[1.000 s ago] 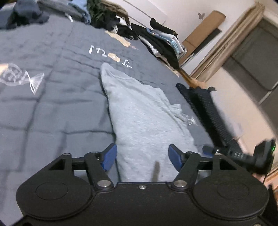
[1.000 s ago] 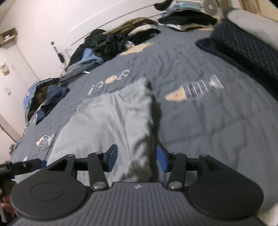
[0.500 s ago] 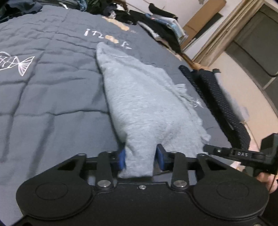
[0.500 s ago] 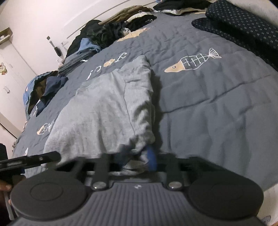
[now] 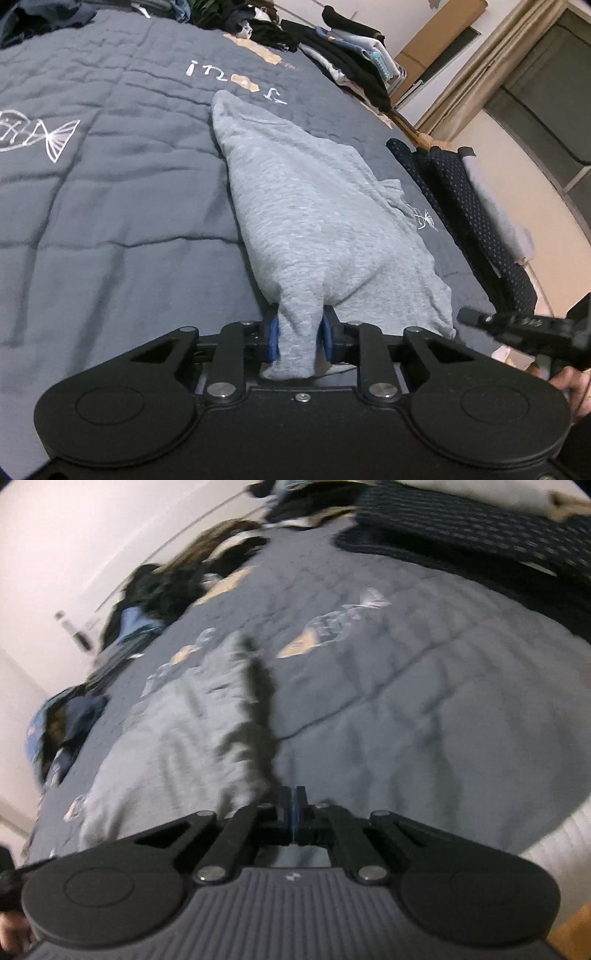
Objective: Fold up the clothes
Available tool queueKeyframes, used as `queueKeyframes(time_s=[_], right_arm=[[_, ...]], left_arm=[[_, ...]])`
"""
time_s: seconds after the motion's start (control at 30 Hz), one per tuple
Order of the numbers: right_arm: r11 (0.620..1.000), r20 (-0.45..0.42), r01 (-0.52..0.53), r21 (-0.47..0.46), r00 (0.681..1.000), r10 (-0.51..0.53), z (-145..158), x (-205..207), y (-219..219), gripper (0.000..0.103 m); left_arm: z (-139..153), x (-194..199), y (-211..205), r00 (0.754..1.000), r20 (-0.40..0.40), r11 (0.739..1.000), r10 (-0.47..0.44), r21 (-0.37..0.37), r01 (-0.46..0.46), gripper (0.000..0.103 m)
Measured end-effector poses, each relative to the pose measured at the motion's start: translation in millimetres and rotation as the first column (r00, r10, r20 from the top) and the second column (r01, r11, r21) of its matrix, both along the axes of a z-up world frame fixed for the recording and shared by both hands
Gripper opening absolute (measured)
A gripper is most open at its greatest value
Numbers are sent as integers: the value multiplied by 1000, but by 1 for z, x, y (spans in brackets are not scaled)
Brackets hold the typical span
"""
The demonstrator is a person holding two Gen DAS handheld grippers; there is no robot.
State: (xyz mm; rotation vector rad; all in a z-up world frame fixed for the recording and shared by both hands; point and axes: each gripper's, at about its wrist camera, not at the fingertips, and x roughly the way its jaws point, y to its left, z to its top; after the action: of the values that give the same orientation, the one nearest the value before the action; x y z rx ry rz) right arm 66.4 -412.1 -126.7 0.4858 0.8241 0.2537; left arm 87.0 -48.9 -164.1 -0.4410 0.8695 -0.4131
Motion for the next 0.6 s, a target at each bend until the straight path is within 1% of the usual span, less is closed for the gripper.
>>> queueKeyframes(time_s=[0.03, 0.1, 0.23, 0.27, 0.3, 0.33, 0.37, 0.4, 0.43, 0.47, 0.5, 0.53, 0.57, 0.6], right_arm=[[999, 25, -32, -1, 999, 32, 4, -1, 5, 4], [996, 49, -84, -26, 995, 85, 8, -4, 14, 4], [987, 44, -146, -72, 988, 150, 5, -2, 32, 10], [983, 41, -161, -83, 985, 165, 3, -1, 36, 14], [980, 37, -176, -94, 983, 180, 2, 0, 41, 18], [977, 33, -188, -101, 981, 192, 0, 1, 45, 29], [974, 29, -196, -108, 979, 201, -1, 3, 48, 40], [972, 23, -202, -117, 978, 206, -3, 4, 51, 42], [970, 16, -205, -127, 978, 209, -5, 5, 54, 42], [968, 8, -205, -146, 978, 208, -9, 4, 55, 38], [967, -7, -191, -170, 981, 193, -13, 5, 54, 31], [968, -16, -181, -174, 983, 181, -13, 6, 52, 12], [970, -21, -174, -169, 985, 173, -13, 6, 50, 8], [972, -27, -167, -165, 986, 165, -12, 5, 47, 7]], left_arm=[[1, -1, -1, 1000, 3, 1000, -1, 7, 1, 25], [1, -1, -2, 1000, 4, 1000, -1, 10, 1, 26], [-1, 2, 2, 1000, -15, 1000, 11, -9, -11, 28], [-1, 2, 2, 1000, -17, 1000, 11, -11, -11, 29], [-2, 2, 2, 1000, -18, 1000, 11, -13, -12, 34], [-2, 2, 1, 1000, -16, 1000, 6, -17, -6, 40], [-2, 2, 0, 1000, -13, 1000, 0, -21, 0, 41], [-2, 1, -2, 1000, -5, 1000, -7, -12, 7, 42], [-2, 1, -5, 1000, 2, 1000, -14, -1, 14, 40], [-2, 0, -7, 1000, 15, 1000, -28, 16, 27, 38], [-2, 0, -8, 999, 17, 999, -37, 22, 37, 21], [-3, 1, -8, 999, 8, 999, -42, 18, 42, 14], [-3, 2, -5, 999, -9, 999, -42, -1, 42, 12], [-2, 2, -1, 999, -27, 999, -44, -27, 43, 9]])
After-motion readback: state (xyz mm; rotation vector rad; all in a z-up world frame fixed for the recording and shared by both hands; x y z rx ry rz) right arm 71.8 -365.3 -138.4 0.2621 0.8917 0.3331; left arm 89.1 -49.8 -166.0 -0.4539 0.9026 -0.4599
